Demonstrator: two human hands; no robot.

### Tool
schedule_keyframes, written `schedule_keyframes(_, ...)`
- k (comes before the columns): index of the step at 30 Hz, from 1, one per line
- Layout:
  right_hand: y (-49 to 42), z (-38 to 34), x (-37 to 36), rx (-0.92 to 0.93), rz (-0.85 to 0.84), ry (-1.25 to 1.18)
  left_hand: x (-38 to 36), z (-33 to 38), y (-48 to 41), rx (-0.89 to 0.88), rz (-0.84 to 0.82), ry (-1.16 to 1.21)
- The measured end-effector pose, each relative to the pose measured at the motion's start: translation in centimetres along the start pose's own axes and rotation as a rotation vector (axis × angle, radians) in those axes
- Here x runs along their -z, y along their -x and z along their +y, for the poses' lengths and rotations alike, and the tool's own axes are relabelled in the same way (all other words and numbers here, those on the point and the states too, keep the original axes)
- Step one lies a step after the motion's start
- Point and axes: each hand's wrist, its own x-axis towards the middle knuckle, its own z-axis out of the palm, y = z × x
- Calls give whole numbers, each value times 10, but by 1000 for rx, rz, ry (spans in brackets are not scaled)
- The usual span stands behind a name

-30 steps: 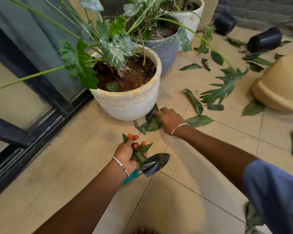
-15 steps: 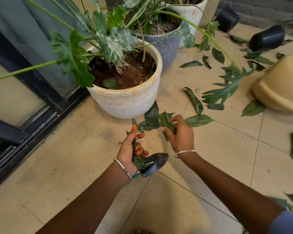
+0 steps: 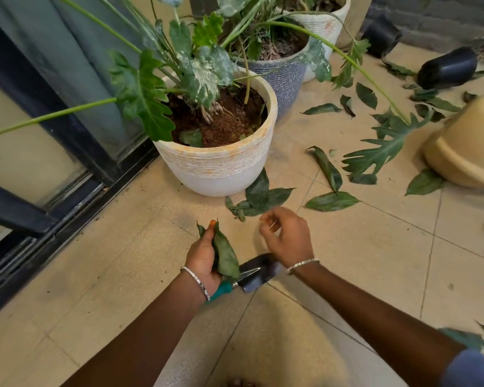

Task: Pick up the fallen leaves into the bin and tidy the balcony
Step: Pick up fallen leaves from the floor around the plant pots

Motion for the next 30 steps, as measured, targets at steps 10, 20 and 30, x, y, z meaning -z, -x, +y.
schedule_keyframes(10,-64,38,-29,32,-333,702,22,4,6,6,-145,96)
schedule_keyframes(20,-43,41,-23,80,-196,412,26,2,8,-4,-99,74)
schedule_keyframes(30,-14,45,-15,-72,-179,270,15,2,17,11,-135,68)
